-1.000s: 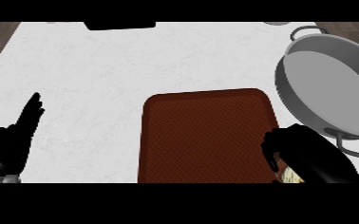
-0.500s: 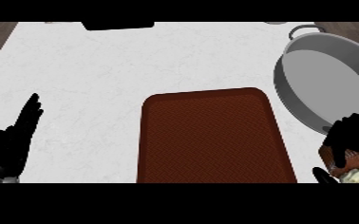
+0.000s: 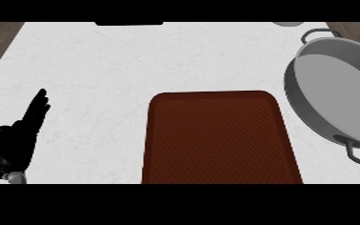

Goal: Pick the cupcake from the tray and place it in the pot

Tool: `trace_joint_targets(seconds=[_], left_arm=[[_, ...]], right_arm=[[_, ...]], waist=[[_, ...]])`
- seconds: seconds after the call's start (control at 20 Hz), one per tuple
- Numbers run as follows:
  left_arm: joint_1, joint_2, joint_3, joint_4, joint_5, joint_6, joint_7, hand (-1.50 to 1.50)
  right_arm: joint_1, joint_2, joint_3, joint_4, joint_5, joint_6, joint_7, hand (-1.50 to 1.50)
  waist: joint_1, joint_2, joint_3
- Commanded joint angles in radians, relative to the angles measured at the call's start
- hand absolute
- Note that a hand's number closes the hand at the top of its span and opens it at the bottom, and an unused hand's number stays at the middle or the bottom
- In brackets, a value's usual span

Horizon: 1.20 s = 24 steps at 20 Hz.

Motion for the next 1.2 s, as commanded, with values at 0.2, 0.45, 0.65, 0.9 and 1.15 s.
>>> trace_joint_targets(seconds=[0.2, 0.45, 0.65, 0.9, 1.15], left_arm=[[-0.004, -0.020, 0.001, -0.012, -0.007, -0.025, -0.010, 0.00], [-0.046, -0.068, -0.060, -0.038, -0.075, 0.025, 0.055, 0.00], [-0.075, -0.012, 0.014, 0.061, -0.022, -0.041, -0.019, 0.00], [-0.045, -0.019, 0.007, 0.020, -0.038, -0.039, -0.011, 0.00], [-0.052, -0.010, 0.015, -0.034, -0.017, -0.065, 0.048, 0.00]], right_arm=[[-0.215, 0.010, -0.036, 0.321, -0.025, 0.079, -0.105, 1.50], [-0.455, -0.026, 0.062, 0.563, 0.064, 0.069, -0.117, 1.50], [-0.614, -0.021, 0.129, 0.802, 0.148, 0.064, -0.234, 1.50], [-0.748, 0.073, 0.250, 0.981, 0.308, -0.018, -0.270, 1.50], [-0.848, 0.151, 0.285, 1.239, 0.417, -0.119, -0.412, 1.50]], waist=[[0.031, 0.006, 0.000], [0.045, 0.009, 0.000], [0.048, 0.012, -0.001], [0.053, 0.011, 0.000], [0.052, 0.011, 0.000]])
